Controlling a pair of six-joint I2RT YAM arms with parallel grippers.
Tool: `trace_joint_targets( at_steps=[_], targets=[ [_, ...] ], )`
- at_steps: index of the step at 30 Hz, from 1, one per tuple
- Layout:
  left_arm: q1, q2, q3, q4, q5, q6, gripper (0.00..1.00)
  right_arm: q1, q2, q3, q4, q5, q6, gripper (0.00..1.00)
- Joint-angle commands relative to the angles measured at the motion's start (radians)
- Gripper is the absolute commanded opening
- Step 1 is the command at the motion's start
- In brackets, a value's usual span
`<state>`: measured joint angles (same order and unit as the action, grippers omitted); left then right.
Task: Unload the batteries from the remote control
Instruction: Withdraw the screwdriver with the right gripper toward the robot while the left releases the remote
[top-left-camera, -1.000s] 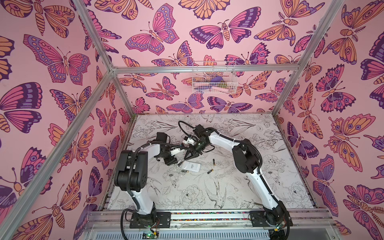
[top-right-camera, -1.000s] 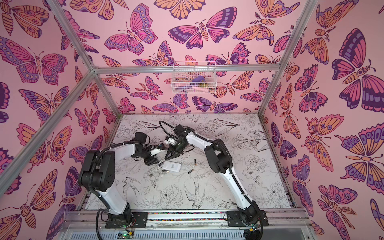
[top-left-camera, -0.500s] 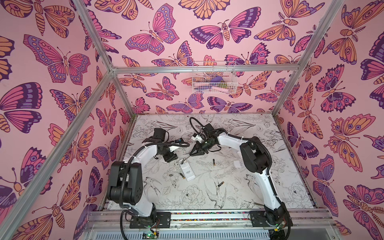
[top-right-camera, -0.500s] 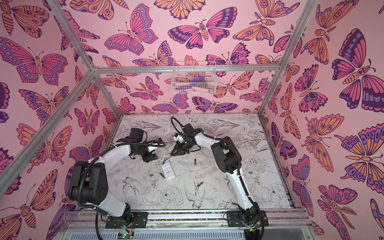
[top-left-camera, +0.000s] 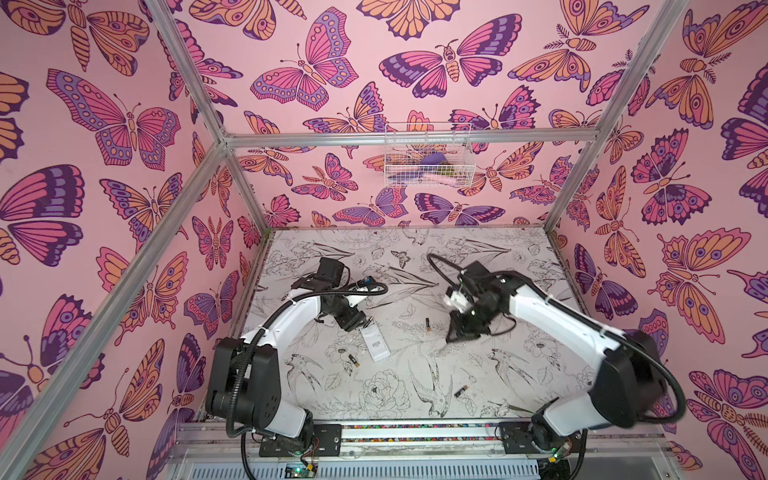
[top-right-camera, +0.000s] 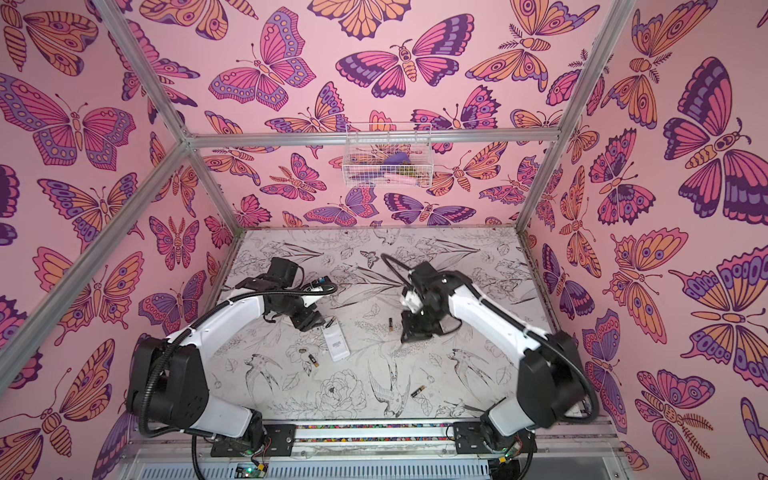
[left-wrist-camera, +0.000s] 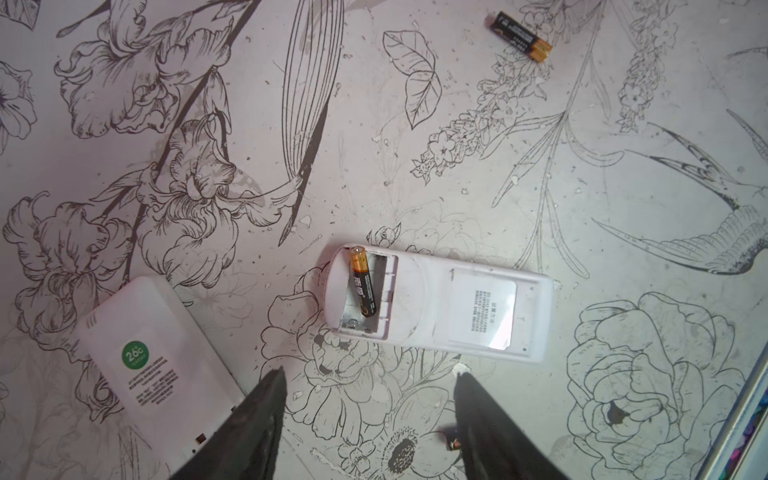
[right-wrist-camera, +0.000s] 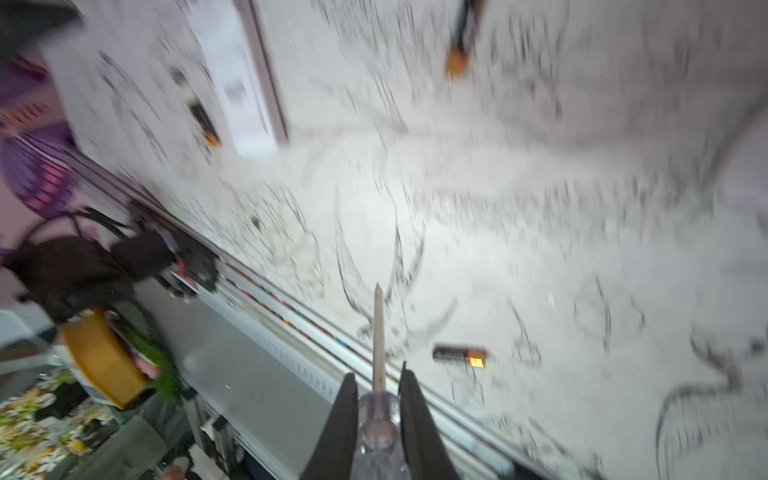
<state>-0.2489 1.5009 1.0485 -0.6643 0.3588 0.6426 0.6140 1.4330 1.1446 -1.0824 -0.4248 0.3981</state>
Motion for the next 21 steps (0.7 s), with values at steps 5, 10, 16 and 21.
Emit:
trace_joint_targets(
  at_steps=[5, 10, 16, 21],
  targets=[
    [-0.011, -0.003, 0.027, -0.033, 0.005, -0.089, 0.67, 0.165, -0.133, -0.101, -0.403, 0.22, 0.223, 0.0],
    [-0.011, 0.006, 0.039, -0.033, 0.014, -0.096, 0.67, 0.168, -0.06, -0.256, -0.234, 0.265, 0.254, 0.0],
    [-0.01, 0.006, 0.037, -0.031, 0.015, -0.095, 0.67, 0.169, 0.029, -0.242, -0.066, 0.225, 0.263, 0.0],
    [-0.01, 0.006, 0.035, -0.031, 0.003, -0.086, 0.67, 0.161, 0.013, -0.203, 0.007, 0.11, 0.269, 0.0]
  ],
)
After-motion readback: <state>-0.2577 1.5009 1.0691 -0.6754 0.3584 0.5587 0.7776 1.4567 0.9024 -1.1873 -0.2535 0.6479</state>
